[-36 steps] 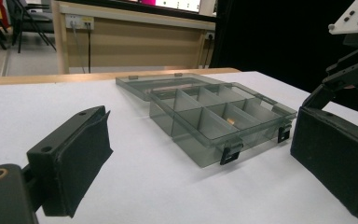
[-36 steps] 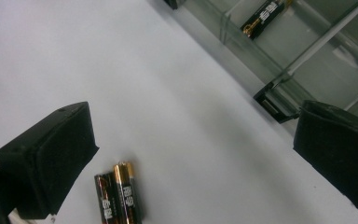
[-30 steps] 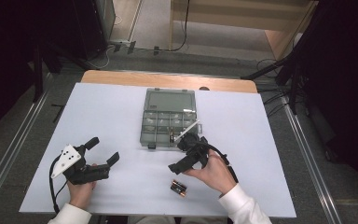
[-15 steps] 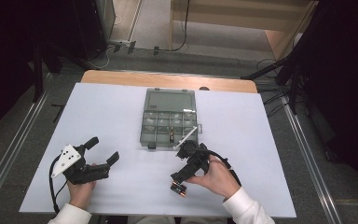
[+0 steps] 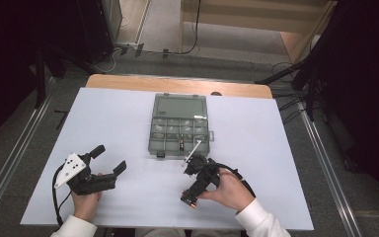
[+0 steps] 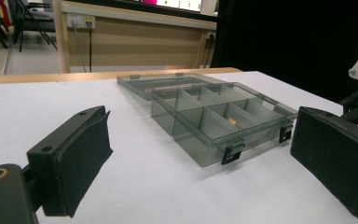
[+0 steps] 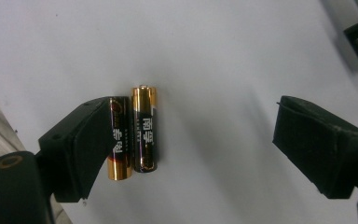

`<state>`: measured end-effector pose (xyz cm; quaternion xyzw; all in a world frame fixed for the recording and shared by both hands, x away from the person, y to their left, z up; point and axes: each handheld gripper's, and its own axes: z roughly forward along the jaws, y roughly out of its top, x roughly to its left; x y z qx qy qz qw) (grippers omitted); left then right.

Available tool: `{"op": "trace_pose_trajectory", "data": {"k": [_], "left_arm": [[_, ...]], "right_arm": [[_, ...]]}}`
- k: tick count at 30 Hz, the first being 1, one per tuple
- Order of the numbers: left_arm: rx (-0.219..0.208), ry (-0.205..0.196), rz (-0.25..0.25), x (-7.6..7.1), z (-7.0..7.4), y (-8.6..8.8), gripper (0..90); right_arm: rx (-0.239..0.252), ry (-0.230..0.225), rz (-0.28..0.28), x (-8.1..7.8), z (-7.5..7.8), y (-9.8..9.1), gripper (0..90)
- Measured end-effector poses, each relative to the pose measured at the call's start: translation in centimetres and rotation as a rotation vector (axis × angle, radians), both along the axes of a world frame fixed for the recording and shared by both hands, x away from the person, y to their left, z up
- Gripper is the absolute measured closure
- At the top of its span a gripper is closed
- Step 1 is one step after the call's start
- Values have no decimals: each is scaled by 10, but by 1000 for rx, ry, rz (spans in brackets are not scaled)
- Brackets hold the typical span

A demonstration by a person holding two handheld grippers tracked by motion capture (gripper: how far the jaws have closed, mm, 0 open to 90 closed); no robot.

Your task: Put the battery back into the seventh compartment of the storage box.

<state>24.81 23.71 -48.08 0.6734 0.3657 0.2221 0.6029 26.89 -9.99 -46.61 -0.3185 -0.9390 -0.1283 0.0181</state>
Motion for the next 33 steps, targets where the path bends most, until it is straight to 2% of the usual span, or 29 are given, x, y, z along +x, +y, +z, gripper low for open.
{"op": "trace_pose_trajectory", "data": {"k": [6,12,22,26,30,33], "left_arm": [[0,2,-1,0,0,0,45],[0,6,-2,0,0,0,45],[-2,9,-1,1,0,0,45],[1,10,0,1,-1,0,45],[2,12,1,1,-1,0,45],[1,14,0,2,-1,0,45]], "right_arm": [[-41,10,12,-2,-5,3,143],[-51,31,16,-1,-7,2,163],[-65,11,44,-5,-7,5,320],[-73,3,42,-6,-8,6,479],[-104,0,60,-9,-10,9,645],[-120,-19,47,-9,-10,9,771]]}}
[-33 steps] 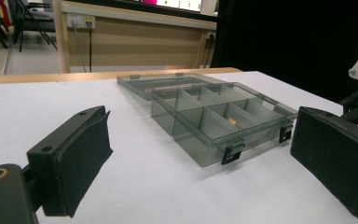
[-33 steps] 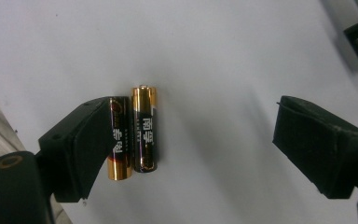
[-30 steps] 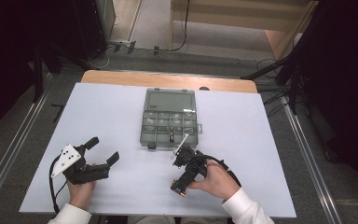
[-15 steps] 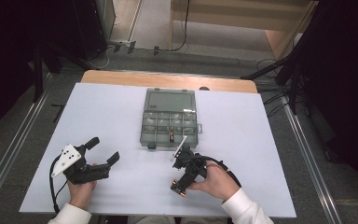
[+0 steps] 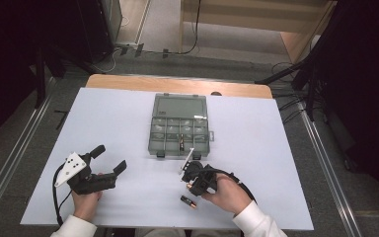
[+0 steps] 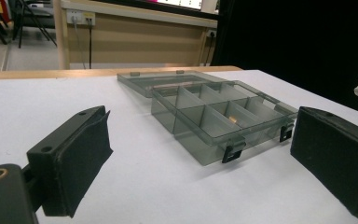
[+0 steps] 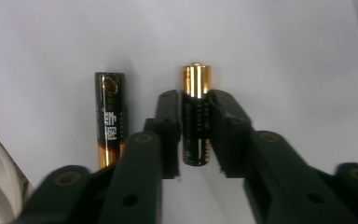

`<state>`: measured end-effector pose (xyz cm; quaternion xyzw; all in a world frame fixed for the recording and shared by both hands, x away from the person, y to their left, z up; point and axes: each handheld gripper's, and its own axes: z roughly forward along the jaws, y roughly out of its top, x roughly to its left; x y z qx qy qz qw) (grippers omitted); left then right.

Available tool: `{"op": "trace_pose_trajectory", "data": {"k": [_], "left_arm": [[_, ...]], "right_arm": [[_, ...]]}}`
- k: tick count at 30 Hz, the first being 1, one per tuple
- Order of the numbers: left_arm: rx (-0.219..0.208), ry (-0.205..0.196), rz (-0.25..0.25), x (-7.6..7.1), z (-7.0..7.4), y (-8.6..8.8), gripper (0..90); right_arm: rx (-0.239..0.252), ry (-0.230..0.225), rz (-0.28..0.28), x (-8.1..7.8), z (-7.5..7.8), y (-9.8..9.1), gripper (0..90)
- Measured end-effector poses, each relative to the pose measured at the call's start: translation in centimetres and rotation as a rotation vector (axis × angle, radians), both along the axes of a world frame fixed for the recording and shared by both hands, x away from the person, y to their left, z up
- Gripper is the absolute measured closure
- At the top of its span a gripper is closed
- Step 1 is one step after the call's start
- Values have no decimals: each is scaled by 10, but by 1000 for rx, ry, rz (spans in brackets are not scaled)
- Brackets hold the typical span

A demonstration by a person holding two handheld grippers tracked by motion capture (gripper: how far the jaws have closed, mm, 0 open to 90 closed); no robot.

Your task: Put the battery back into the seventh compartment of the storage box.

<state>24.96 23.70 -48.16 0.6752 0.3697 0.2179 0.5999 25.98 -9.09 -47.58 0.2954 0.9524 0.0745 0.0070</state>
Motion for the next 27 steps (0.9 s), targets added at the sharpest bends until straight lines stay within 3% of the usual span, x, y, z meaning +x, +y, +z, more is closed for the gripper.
{"op": "trace_pose_trajectory", "data": {"k": [15,27], "left_arm": [[1,-1,2,0,0,0,45],[1,-1,0,0,0,0,45]], "right_arm": [[3,15,-7,-1,1,0,779],[61,12,-39,1,9,-4,780]]}}
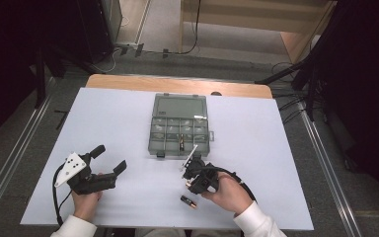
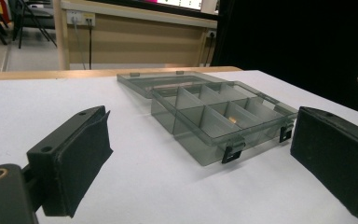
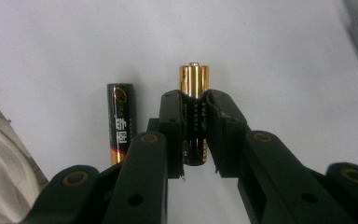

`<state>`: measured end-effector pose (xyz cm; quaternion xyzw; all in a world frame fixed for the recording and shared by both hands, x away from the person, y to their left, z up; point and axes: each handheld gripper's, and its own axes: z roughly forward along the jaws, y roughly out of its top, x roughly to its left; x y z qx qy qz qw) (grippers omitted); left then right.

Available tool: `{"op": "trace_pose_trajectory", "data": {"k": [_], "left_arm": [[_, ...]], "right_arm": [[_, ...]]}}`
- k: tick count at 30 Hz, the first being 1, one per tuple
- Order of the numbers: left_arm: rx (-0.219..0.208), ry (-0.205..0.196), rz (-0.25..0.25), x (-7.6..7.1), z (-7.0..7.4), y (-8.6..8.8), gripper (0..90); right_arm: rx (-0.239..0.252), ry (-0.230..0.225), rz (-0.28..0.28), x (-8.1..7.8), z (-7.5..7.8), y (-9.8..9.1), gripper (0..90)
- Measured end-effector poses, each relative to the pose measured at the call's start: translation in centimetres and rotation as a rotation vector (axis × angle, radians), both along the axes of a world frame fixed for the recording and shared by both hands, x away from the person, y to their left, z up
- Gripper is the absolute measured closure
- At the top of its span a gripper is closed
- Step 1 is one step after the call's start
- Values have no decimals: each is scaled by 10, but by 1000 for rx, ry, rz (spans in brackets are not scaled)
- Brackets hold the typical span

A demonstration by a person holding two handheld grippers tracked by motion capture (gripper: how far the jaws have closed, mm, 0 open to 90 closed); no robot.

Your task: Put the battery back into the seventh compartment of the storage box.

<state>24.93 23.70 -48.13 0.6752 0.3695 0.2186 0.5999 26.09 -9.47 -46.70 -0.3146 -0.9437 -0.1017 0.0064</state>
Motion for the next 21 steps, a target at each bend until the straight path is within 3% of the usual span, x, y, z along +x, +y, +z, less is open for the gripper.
{"op": "trace_pose_trajectory", "data": {"k": [7,16,21], "left_arm": [[-1,1,0,0,0,0,45],[-1,0,0,0,0,0,45],[0,0,0,0,0,0,45]], "right_arm": [[49,-16,-21,3,9,-4,781],[145,-41,-86,11,26,-12,781],[173,-43,-116,15,30,-14,781]]}}
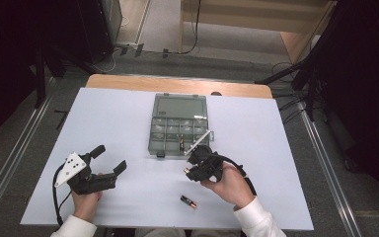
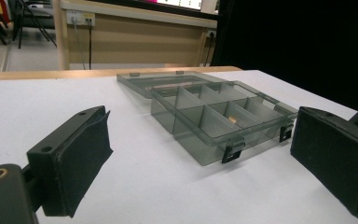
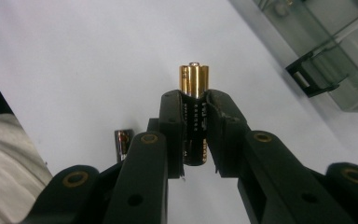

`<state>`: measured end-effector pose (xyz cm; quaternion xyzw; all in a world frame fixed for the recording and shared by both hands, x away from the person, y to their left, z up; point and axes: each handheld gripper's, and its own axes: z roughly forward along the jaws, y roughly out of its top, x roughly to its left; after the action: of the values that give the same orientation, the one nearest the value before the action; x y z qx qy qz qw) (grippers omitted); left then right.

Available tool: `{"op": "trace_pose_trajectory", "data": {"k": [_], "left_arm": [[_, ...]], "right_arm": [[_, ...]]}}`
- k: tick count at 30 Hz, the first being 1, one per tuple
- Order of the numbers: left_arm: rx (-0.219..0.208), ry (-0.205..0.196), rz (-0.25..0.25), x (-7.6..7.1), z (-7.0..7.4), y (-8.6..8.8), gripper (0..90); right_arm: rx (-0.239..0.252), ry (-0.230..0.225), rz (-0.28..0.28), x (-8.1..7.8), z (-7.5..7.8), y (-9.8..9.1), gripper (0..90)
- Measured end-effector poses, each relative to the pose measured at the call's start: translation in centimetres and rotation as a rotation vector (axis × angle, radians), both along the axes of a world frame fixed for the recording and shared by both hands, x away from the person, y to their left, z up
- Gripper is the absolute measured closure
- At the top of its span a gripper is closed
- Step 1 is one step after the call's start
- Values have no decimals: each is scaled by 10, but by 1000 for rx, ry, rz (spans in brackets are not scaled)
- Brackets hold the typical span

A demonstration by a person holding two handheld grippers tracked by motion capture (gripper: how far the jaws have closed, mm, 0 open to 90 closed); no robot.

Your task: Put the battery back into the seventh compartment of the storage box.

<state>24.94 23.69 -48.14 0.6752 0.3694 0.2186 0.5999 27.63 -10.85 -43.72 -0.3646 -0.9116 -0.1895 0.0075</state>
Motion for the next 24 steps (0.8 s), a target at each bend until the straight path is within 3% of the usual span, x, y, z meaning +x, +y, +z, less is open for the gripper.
{"op": "trace_pose_trajectory", "data": {"k": [8,15,24], "left_arm": [[0,-1,0,0,0,0,45],[0,-3,1,0,0,0,45],[1,-4,2,0,0,0,45]], "right_arm": [[47,-4,-49,11,1,-3,780],[108,-18,-128,20,1,-10,780],[263,-26,-279,31,3,-15,780]]}}
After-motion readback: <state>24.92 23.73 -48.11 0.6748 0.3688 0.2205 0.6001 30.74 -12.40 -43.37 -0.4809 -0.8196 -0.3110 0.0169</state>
